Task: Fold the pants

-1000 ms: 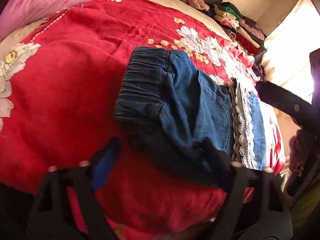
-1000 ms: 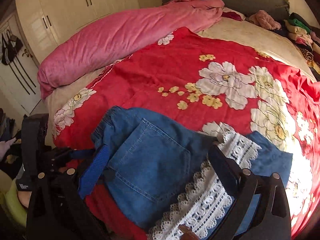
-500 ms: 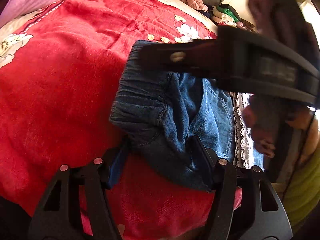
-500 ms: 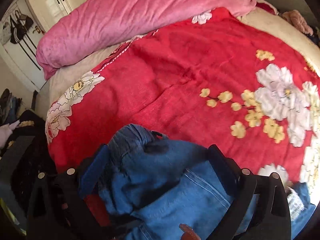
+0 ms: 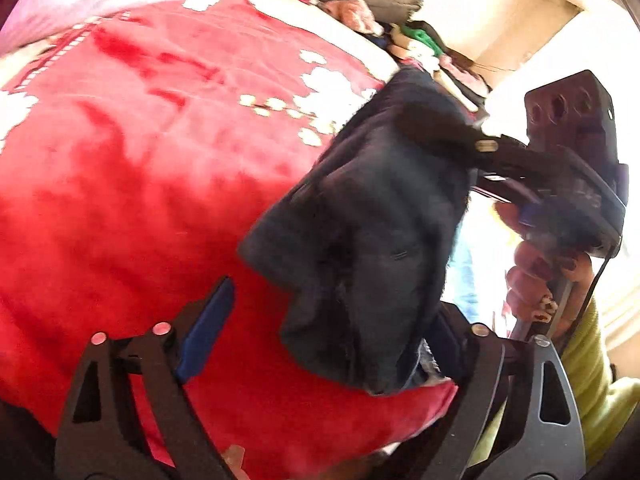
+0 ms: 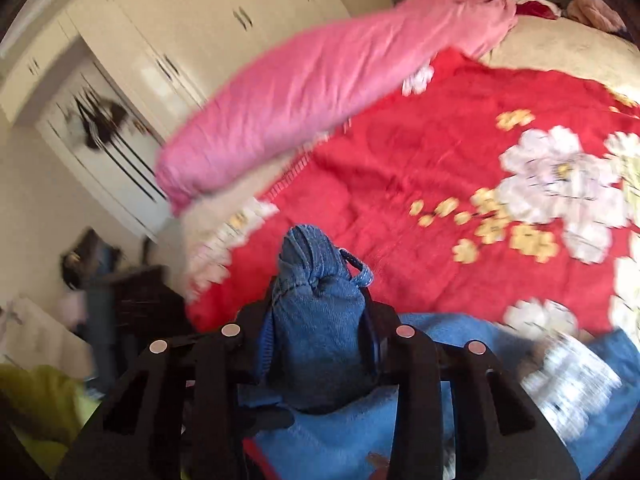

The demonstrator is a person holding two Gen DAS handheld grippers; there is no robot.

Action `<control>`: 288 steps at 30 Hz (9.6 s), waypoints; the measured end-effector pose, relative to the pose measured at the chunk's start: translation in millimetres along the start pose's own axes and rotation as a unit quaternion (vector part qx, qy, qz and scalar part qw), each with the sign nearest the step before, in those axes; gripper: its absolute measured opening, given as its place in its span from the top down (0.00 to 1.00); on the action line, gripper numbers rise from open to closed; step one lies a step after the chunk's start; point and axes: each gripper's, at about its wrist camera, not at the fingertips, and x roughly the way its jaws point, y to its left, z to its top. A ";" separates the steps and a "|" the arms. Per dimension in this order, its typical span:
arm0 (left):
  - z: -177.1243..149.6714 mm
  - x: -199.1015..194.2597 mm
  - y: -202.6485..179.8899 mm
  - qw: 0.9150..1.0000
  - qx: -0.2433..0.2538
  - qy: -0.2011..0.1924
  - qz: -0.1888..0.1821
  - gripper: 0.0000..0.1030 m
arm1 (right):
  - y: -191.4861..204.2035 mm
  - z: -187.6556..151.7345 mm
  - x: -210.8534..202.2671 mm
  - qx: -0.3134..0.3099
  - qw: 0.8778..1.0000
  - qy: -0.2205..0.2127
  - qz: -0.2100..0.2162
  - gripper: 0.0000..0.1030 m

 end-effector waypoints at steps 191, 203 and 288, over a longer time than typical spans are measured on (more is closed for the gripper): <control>27.4 113.9 -102.4 0.973 0.170 0.005 0.154 0.38 | -84.5 -128.8 -103.7 0.122 0.925 -0.037 -0.359 0.37; 12.7 48.7 -129.3 0.971 0.190 -0.047 0.140 0.09 | -26.1 -141.4 -170.4 0.094 0.916 -0.142 -0.364 0.05; -61.7 18.2 -110.8 0.974 0.159 -0.025 0.158 0.09 | 11.5 -217.2 -167.3 0.108 0.904 -0.115 -0.398 0.04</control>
